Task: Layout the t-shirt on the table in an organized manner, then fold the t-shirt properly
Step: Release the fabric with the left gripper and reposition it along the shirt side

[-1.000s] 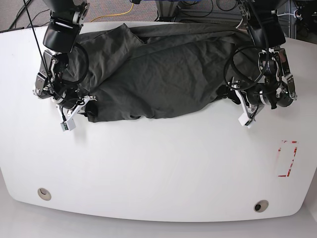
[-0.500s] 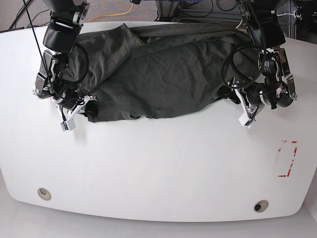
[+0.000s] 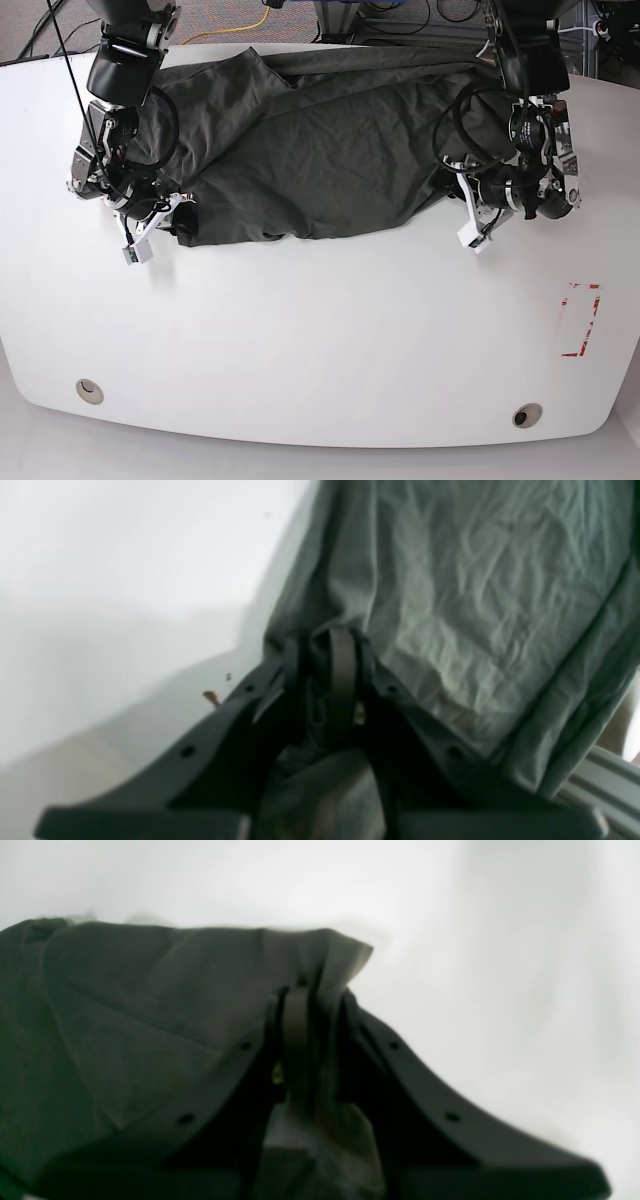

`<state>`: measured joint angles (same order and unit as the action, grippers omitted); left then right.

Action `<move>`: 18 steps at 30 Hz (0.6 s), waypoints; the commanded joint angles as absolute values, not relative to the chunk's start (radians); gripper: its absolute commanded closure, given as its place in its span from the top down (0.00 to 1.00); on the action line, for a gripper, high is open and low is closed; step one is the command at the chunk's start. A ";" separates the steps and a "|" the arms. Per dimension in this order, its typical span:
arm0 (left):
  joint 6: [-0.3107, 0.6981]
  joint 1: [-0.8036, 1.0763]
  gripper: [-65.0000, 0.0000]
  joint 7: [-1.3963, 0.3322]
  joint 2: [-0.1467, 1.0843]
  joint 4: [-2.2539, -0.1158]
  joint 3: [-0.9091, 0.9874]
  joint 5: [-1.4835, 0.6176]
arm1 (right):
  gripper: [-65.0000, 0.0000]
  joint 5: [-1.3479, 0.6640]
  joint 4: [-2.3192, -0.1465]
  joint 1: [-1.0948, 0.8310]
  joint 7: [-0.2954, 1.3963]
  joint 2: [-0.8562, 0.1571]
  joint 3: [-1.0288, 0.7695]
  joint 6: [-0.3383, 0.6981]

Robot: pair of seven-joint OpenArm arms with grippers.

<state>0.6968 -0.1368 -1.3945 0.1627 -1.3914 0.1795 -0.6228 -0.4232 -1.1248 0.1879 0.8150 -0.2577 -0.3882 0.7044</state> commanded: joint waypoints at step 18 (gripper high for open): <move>0.698 -0.364 0.09 -1.389 0.208 -1.517 0.171 -0.638 | 0.13 -0.387 -1.129 0.191 0.860 -0.269 -0.386 0.698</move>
<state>0.6968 -0.3229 -1.3994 0.1986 -1.5005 0.1692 -0.6239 -0.4232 -1.1248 0.1875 0.8150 -0.2584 -0.3878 0.7044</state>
